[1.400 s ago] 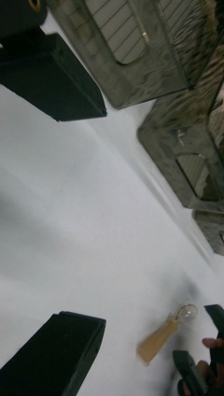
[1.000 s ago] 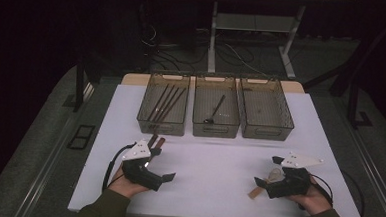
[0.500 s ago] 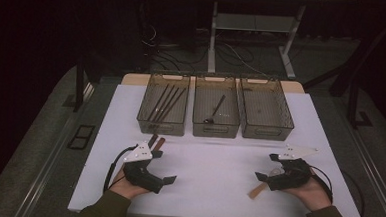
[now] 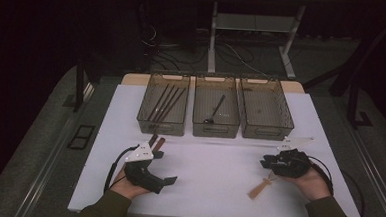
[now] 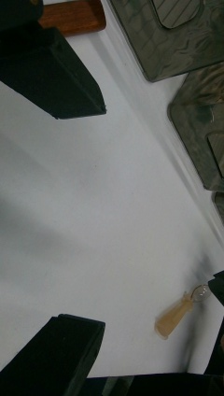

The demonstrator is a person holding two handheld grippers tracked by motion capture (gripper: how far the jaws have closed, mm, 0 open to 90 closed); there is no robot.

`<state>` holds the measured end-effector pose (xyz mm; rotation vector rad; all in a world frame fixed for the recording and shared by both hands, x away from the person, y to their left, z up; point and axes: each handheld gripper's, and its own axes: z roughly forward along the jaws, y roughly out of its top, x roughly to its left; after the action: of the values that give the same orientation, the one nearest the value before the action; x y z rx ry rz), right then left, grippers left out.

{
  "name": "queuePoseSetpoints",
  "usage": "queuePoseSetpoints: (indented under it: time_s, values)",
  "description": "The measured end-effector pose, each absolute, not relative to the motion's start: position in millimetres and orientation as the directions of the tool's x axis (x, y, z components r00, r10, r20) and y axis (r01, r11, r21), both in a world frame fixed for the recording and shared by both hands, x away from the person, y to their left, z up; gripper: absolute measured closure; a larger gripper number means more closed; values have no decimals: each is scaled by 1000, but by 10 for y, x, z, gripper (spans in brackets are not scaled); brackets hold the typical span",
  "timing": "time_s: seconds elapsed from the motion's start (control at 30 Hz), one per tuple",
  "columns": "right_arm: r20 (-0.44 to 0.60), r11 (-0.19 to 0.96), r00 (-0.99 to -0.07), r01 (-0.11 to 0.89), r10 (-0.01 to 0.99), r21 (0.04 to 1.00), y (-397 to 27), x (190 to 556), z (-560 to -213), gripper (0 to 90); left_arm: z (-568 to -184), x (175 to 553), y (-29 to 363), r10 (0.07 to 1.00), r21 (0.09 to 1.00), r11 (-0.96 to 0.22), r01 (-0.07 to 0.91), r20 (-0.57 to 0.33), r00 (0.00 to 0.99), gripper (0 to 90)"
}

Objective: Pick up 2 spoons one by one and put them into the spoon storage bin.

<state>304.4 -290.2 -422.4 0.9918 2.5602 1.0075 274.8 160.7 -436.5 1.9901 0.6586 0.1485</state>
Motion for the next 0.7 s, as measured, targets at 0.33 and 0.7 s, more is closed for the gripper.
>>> queuePoseSetpoints:
  time_s: [0.33,0.7]
  values:
    - [22,600,-758,533,652,597,-2906,3056,-4286,900,-4365,2746,1600,501,847,-363,388,-174,848,0]
    - [12,627,-757,549,653,552,-2953,3073,-4357,900,-4376,2747,1590,489,841,-373,391,-180,853,0]
